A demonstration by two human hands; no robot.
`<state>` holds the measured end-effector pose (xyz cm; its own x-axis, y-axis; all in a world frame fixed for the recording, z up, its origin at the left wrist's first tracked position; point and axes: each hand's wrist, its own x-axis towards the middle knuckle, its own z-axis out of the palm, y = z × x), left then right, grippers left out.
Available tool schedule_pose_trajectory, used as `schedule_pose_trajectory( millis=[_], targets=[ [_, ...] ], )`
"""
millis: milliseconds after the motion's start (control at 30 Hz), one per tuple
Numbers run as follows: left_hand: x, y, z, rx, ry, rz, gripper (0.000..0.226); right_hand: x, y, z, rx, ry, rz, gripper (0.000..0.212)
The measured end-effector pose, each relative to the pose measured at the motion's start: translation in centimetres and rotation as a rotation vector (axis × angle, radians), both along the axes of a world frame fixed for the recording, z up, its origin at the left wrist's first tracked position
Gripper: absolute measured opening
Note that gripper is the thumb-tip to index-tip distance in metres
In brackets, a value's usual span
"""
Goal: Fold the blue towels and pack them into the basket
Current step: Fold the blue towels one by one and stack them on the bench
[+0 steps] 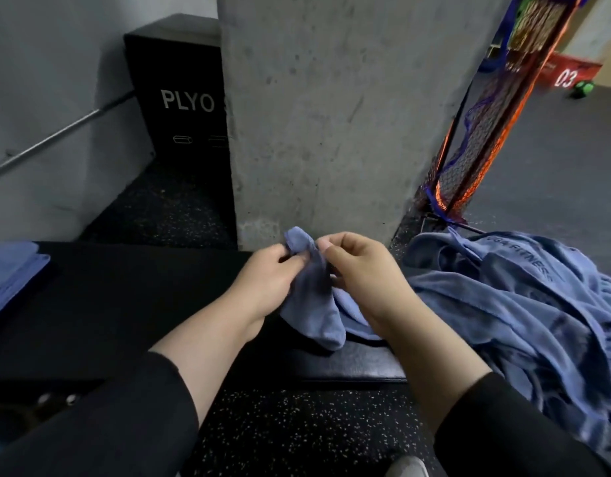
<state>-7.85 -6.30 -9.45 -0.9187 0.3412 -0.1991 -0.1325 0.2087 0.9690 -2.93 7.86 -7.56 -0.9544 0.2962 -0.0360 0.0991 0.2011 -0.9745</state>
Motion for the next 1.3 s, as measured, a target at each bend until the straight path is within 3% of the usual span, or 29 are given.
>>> schedule_pose_trajectory(
  millis=[100, 200, 300, 400, 467, 533, 633, 733, 833, 933, 1067, 1133, 1200, 1300],
  targets=[
    [-0.7, 0.4, -0.4, 0.081, -0.024, 0.127, 0.017, -0.3, 3.5, 0.5, 0.357, -0.017, -0.03, 0.009],
    [-1.2, 0.5, -0.3, 0.129, 0.003, 0.195, 0.02, 0.7, 7.4, 0.7, 0.764, -0.314, 0.117, 0.046],
    [-1.2, 0.4, -0.1, 0.154, 0.021, 0.22, 0.02, 1.4, 9.1, -0.2, 0.973, -0.462, 0.27, 0.062],
    [-0.8, 0.7, 0.1, 0.19, -0.006, 0.204, 0.022, 1.8, 8.3, -2.7, 1.11, -0.469, 0.389, 0.062],
    [-0.7, 1.1, 0.4, 0.25, -0.027, 0.207, 0.024, 1.6, 8.0, -4.4, 1.195, -0.504, 0.354, 0.047],
    [-0.4, 1.3, 0.8, 0.281, -0.015, 0.198, 0.024, 1.4, 8.0, -5.1, 1.209, -0.485, 0.259, 0.029],
    [-0.4, 1.6, 0.7, 0.139, 0.109, 0.182, 0.018, 1.2, 8.4, -3.6, 1.069, -0.269, 0.071, 0.009],
    [0.2, 2.3, 0.5, -0.008, 0.215, 0.076, 0.011, 1.3, 8.2, -1.0, 0.853, -0.106, -0.098, 0.024],
    [1.2, 3.3, -0.1, -0.017, 0.224, -0.174, 0.018, 1.5, 7.7, 0.7, 0.763, -0.041, -0.092, 0.023],
    [1.8, 4.2, -0.7, -0.014, 0.246, -0.249, 0.052, 1.8, 6.9, 1.5, 0.682, -0.033, 0.007, 0.017],
    [1.6, 5.0, -0.9, -0.041, 0.22, -0.196, 0.018, 1.8, 7.0, 1.6, 0.654, -0.014, 0.072, 0.015],
    [1.7, 5.5, -0.9, -0.037, 0.216, -0.17, 0.017, 1.9, 7.6, 1.4, 0.593, 0.005, 0.086, 0.005],
    [1.5, 5.8, -1.0, -0.022, 0.2, -0.101, 0.025, 1.9, 8.7, 1.3, 0.581, 0.002, 0.119, 0.023],
    [1.3, 5.9, -1.1, 0.024, 0.112, -0.049, 0.022, 2.2, 11.3, 0.7, 0.943, -0.228, 0.122, 0.06]
  ],
)
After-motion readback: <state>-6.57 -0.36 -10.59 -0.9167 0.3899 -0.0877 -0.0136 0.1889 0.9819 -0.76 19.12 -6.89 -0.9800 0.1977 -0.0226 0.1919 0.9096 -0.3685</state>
